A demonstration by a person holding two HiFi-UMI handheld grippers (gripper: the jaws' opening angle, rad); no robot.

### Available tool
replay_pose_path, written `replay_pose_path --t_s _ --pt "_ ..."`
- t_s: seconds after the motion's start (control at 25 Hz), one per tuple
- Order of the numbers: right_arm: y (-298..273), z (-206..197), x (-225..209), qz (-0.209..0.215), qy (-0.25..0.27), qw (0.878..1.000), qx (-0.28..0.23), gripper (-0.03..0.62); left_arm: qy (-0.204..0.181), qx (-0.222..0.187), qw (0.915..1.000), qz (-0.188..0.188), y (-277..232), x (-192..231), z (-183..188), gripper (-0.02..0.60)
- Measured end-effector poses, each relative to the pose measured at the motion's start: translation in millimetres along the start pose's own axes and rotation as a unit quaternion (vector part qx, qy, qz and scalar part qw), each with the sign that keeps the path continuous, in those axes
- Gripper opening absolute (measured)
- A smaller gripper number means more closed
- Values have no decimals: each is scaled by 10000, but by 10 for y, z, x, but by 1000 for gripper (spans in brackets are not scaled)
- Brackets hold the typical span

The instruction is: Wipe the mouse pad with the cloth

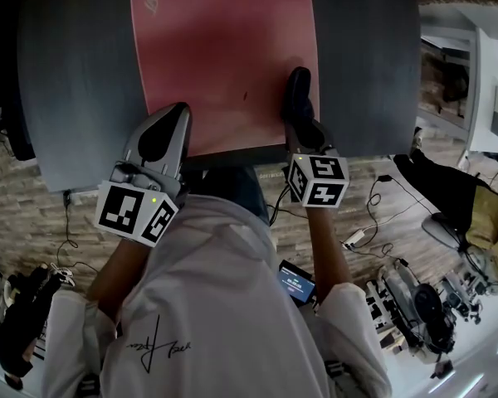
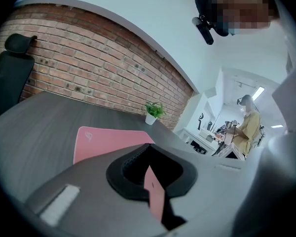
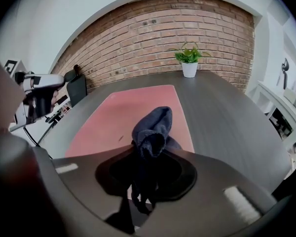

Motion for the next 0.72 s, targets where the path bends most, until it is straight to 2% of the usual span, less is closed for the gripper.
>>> replay_pose_path --t_s 0.2,0.72 --pt "-65 -29 5 16 68 9999 132 75 -109 99 9999 79 32 27 -64 12" --pt "-197 -137 260 129 239 9993 269 75 -62 123 9997 209 209 171 -120 12"
Point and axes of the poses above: the fingertips, and each gripper's own axes: y backward along the fingers, x to its left, z out of its top, the point moved 9 cm from there along y, backward along the fingers, and after that the axes turned 8 degrees about -y, right-handed, at the moved point
